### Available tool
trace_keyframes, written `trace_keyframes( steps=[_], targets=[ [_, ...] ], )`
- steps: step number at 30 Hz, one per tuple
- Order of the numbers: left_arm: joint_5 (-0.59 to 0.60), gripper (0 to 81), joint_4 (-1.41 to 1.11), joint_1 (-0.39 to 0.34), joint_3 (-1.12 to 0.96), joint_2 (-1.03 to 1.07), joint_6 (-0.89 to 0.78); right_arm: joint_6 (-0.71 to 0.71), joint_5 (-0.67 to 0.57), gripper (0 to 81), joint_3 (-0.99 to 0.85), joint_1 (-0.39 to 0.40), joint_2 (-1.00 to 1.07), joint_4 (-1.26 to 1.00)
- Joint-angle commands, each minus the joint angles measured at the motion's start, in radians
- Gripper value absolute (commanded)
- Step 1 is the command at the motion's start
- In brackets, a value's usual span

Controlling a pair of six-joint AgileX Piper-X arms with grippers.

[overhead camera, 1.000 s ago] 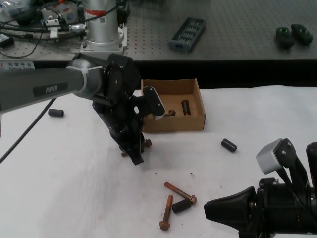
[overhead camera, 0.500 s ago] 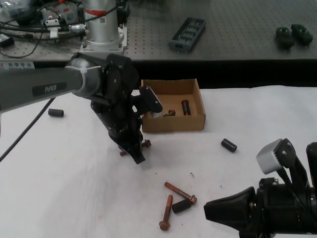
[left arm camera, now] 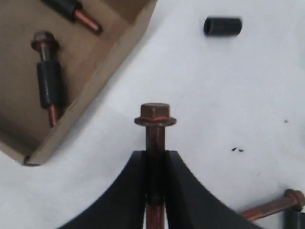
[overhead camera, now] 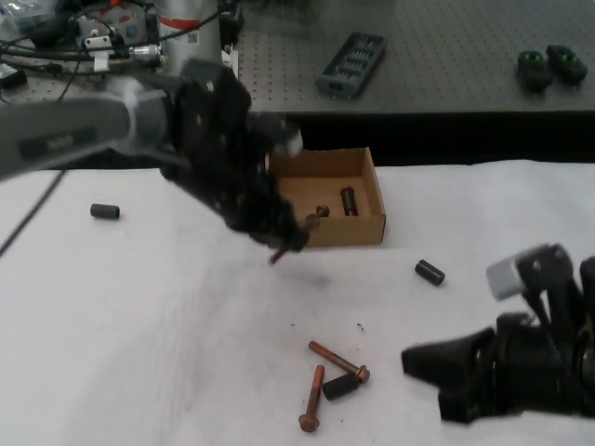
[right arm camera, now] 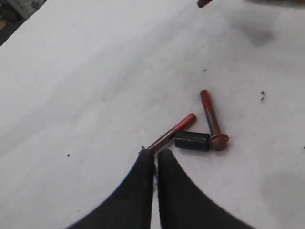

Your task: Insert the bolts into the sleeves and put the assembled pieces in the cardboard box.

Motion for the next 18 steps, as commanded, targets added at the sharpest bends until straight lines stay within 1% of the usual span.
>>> trace_keyframes(
  steps=[1,5,7,10,12,16,18],
  targets=[
    [0.063,4.0,-0.032,0.016,0.024,-0.117,-0.025,0.002,0.001,4.3,-0.004,0.005,-0.01,-0.002],
    [0.104,1.2,-0.084,0.033,0.119,-0.225,-0.059,0.002,0.023,4.3,-0.07,-0.095,0.007,0.035],
    [0.104,0.6,-0.133,0.034,0.188,-0.284,-0.086,0.002,0.02,4.3,-0.107,-0.142,0.037,0.044],
    [0.126,0.6,-0.238,0.034,0.316,-0.385,-0.151,-0.01,-0.002,4.3,-0.162,-0.188,0.111,0.069],
    [0.137,0.6,-0.292,0.034,0.388,-0.446,-0.198,-0.037,-0.031,4.3,-0.197,-0.204,0.165,0.092],
    [0.164,0.6,-0.389,0.034,0.519,-0.537,-0.282,-0.128,-0.03,4.3,-0.276,-0.206,0.282,0.136],
    [0.171,0.6,-0.425,0.034,0.565,-0.569,-0.306,-0.15,-0.03,4.3,-0.328,-0.206,0.337,0.17]
  ],
)
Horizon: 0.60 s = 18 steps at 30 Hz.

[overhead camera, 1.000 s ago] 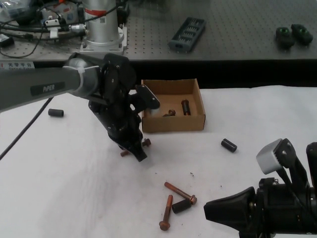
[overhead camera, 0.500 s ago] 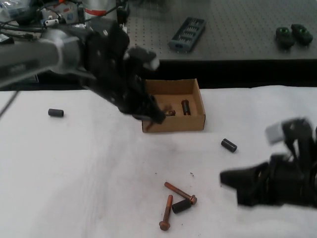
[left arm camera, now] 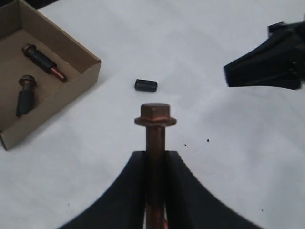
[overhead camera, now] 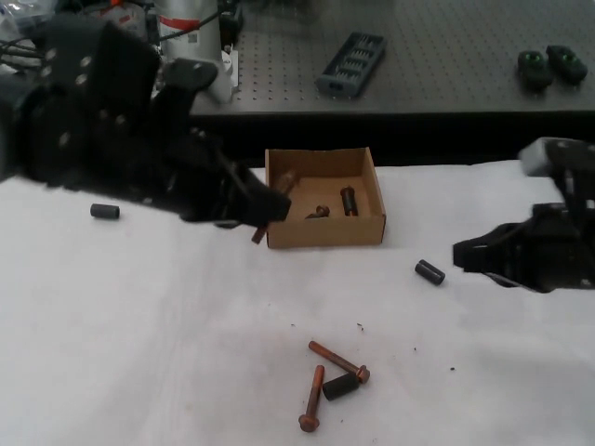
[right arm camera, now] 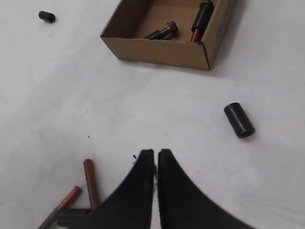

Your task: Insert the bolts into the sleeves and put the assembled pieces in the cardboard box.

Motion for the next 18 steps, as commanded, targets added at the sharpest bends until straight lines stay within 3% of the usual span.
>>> trace_keyframes(
  steps=[1,8,10,15,18],
  targets=[
    [0.031,0.6,-0.128,-0.001,0.122,-0.097,-0.093,-0.06,-0.021,4.3,-0.082,-0.007,0.08,0.056],
    [0.067,0.6,-0.383,-0.006,0.301,-0.2,-0.26,-0.197,0.022,4.1,-0.246,-0.007,0.239,0.208],
    [0.066,0.6,-0.473,-0.014,0.353,-0.219,-0.325,-0.22,0.045,0.2,-0.284,-0.007,0.266,0.238],
    [0.066,0.6,-0.67,-0.059,0.447,-0.229,-0.465,-0.306,0.195,21.2,-0.366,-0.007,0.312,0.294],
    [0.044,0.6,-0.748,-0.099,0.472,-0.229,-0.505,-0.356,0.225,20.9,-0.44,-0.02,0.351,0.35]
  ],
)
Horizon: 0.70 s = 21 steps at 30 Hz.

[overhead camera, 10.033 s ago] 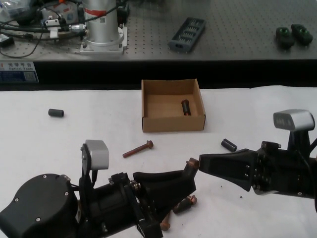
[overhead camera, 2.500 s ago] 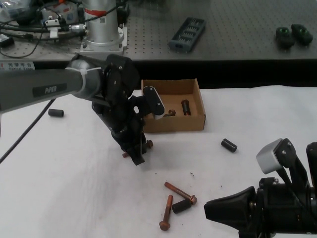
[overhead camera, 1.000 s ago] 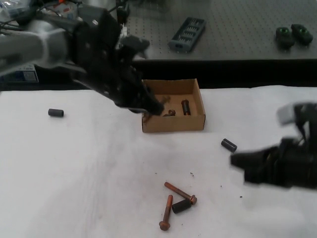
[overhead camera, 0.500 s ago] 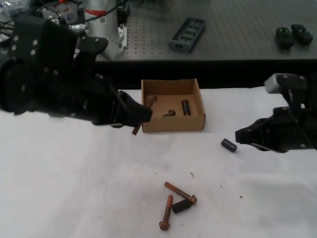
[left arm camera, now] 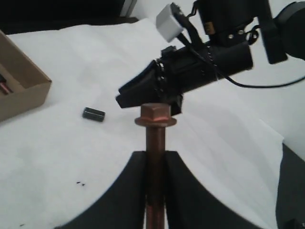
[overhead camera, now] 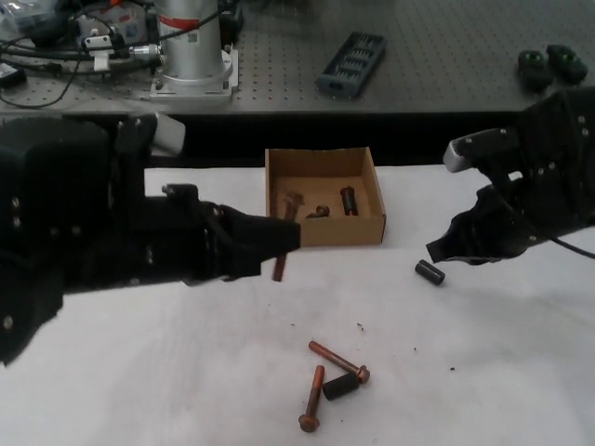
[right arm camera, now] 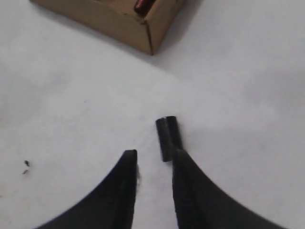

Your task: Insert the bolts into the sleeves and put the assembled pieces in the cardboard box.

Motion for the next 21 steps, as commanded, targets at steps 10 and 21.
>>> trace_keyframes(
  steps=[10,21],
  targets=[
    [-0.054,0.6,-0.279,-0.103,0.018,-0.013,-0.154,-0.127,0.027,18.1,-0.213,-0.044,0.141,0.199],
    [-0.054,0.6,-0.302,-0.103,0.018,-0.013,-0.165,-0.13,-0.001,21.1,-0.255,-0.003,0.185,0.249]
  ],
)
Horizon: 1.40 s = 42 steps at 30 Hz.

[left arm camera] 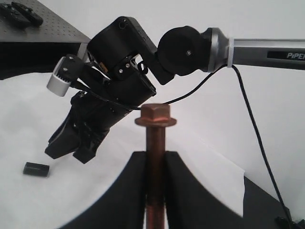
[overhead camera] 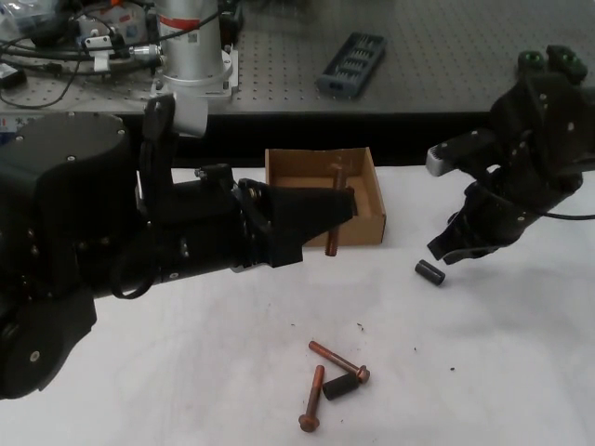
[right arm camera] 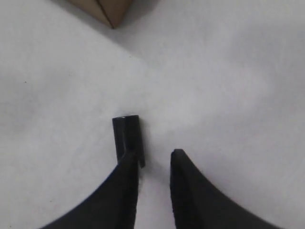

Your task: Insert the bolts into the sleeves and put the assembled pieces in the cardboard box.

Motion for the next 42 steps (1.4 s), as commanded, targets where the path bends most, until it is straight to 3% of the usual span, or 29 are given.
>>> trace_keyframes(
  steps=[1,3,23,42],
  targets=[
    [-0.015,0.6,-0.028,-0.003,-0.005,-0.013,-0.015,-0.008,-0.021,23.7,-0.024,0.009,-0.001,0.009],
    [-0.015,0.6,-0.028,-0.003,-0.005,-0.013,-0.016,-0.005,-0.013,28.8,-0.026,0.015,-0.001,0.009],
    [-0.012,0.6,-0.028,-0.003,-0.005,-0.013,-0.039,-0.001,0.047,28.6,-0.134,0.069,0.076,0.136],
    [0.001,0.6,-0.028,-0.003,-0.005,-0.013,-0.061,-0.005,0.077,28.6,-0.135,0.072,0.125,0.139]
  ],
)
